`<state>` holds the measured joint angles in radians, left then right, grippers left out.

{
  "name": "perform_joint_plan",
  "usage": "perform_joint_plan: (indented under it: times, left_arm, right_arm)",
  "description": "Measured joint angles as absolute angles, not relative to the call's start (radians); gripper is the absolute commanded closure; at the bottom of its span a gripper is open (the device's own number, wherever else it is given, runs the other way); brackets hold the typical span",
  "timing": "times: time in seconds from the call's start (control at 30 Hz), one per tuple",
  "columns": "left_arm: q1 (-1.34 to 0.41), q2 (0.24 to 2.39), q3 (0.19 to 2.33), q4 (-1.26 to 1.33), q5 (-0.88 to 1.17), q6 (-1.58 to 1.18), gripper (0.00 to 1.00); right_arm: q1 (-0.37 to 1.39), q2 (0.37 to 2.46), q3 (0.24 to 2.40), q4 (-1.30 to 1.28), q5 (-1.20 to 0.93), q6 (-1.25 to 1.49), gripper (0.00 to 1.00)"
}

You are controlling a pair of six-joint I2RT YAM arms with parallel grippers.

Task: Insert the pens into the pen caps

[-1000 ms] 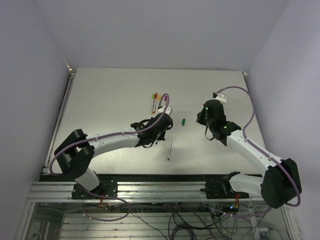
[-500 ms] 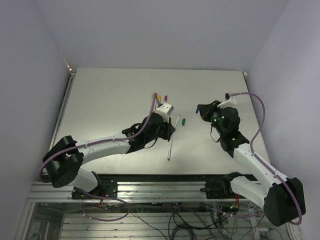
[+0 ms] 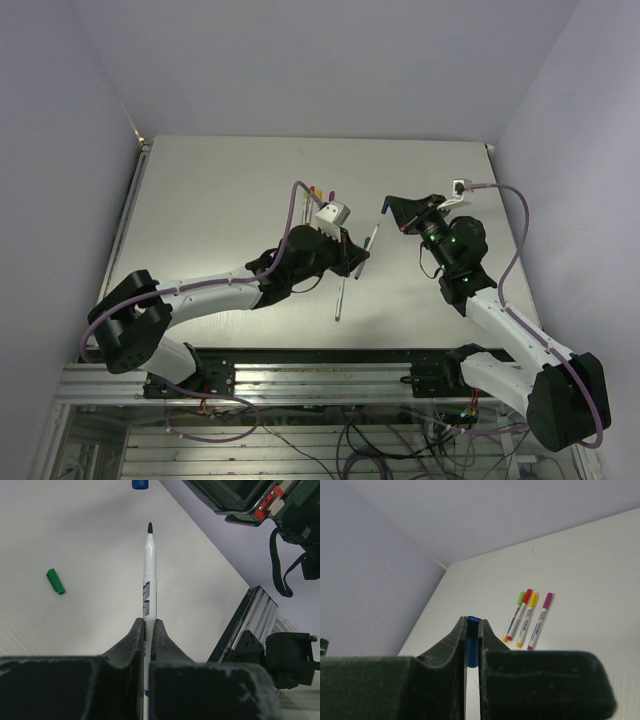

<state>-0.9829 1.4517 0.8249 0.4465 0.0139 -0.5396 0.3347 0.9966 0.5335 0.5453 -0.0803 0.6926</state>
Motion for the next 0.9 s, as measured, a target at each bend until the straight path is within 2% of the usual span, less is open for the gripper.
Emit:
perform_joint_plan:
  times: [0.9]
  left_arm:
    - [-0.983,1.471,0.825,0.483,-0.033,-0.550,0.93]
  right_arm:
    - [0.335,0.997,0.500,0.573,-0.161,0.766,1.00]
